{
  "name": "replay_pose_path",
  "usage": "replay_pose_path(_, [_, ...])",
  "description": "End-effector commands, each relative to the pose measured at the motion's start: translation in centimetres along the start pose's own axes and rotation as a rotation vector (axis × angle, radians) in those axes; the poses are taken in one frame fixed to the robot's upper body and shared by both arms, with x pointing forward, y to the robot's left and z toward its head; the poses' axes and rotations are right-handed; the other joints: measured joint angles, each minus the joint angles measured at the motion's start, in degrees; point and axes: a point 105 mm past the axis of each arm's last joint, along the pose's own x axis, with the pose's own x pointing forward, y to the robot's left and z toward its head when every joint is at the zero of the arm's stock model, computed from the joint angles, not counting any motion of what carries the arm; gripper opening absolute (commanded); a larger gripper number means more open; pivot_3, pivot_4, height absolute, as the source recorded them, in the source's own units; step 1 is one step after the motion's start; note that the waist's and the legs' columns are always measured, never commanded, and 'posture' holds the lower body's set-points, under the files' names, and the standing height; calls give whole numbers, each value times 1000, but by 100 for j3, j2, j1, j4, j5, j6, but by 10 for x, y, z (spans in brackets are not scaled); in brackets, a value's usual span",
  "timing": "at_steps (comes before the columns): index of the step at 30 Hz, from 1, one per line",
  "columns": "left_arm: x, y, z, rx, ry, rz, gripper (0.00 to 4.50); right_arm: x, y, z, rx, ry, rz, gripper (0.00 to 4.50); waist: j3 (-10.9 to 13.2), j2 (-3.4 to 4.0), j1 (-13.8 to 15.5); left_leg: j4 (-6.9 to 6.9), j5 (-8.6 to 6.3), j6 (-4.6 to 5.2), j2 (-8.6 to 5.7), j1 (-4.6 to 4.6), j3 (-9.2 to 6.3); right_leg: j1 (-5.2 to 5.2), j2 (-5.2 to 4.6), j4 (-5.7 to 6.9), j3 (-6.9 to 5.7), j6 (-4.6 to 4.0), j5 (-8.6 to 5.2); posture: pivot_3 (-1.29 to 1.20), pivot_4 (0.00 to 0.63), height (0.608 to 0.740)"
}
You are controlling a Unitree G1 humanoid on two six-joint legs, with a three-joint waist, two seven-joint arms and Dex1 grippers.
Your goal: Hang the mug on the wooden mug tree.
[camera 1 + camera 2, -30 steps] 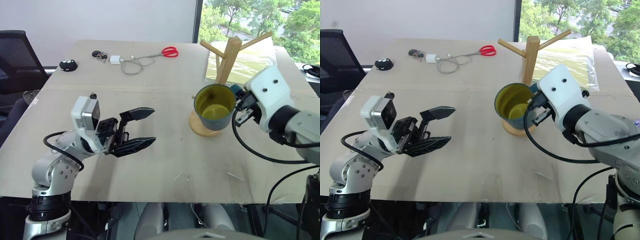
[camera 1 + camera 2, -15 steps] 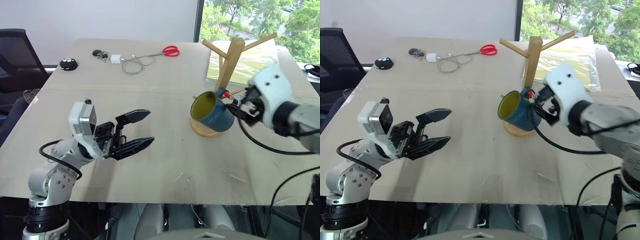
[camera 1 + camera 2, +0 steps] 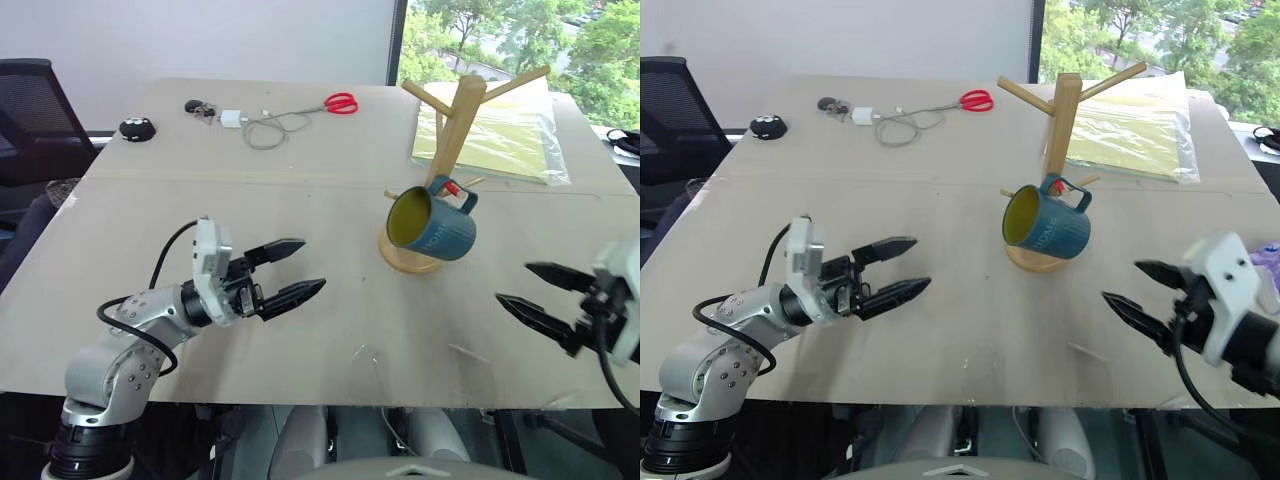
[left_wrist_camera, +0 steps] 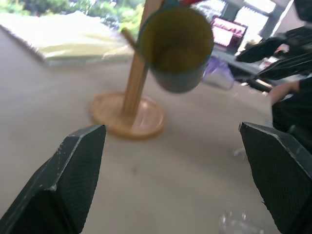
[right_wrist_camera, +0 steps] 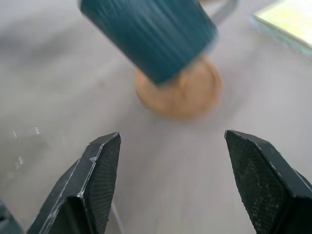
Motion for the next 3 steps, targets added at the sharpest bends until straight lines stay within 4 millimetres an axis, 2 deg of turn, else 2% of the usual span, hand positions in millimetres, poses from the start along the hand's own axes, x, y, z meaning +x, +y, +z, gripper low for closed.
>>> replay_pose_path(1, [-11,5,3,47,22,21,4500,-13,-8,-8,-93,-18,-39,3396,0,0,20,0,0,0,0,6,7,2,-2,1,5,2,-4,0,150,740])
replay_pose_path(3, [-14,8,-1,55,52,29,4500,-15,-11,-20,-100,1,-48,3396,0,0,22,0,0,0,2,23,15,10,-5,2,8,3,-5,0,150,740])
